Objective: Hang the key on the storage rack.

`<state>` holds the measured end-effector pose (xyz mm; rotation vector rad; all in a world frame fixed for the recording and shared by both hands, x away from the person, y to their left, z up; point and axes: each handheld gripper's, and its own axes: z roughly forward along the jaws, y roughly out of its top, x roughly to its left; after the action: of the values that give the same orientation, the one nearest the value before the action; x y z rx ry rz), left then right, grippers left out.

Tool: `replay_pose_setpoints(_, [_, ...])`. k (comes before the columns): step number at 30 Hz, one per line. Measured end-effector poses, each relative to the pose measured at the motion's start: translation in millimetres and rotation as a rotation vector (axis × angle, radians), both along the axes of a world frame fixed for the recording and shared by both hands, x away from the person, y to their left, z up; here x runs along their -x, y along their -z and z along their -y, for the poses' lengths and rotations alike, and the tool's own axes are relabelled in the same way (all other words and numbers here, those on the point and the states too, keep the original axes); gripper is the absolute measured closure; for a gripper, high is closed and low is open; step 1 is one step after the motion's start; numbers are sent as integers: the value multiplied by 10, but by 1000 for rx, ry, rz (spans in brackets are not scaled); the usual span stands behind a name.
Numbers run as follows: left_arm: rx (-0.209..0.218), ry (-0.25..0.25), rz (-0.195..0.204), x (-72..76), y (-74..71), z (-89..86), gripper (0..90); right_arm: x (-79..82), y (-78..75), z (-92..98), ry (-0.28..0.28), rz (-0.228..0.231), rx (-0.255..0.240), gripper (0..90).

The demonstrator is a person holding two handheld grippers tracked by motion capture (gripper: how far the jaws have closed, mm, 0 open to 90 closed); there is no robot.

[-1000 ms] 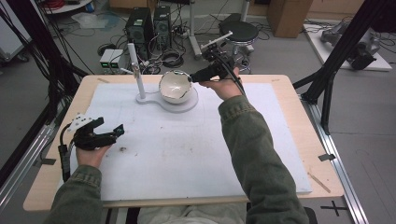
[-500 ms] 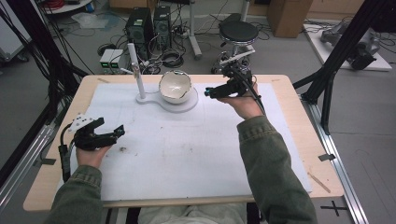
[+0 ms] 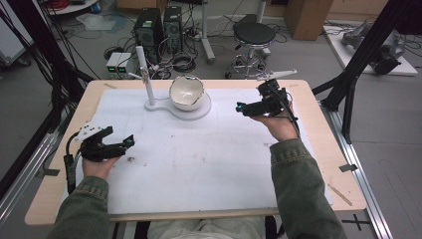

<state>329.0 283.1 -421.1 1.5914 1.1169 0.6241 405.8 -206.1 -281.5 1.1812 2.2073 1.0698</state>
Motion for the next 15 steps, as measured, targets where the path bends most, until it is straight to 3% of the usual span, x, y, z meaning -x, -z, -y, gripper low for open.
replay_pose_setpoints(5, [-3, 2, 0, -3, -1, 4, 64, 66, 79, 161, 14, -12, -25, 6])
replay_pose_setpoints(8, [-3, 2, -1, -3, -1, 5, 64, 95, 142, 260, 11, -31, -76, 6])
replay_pose_setpoints(15, [-3, 6, -7, -7, 4, 11, 64, 174, 334, 419, 16, -15, -112, 6])
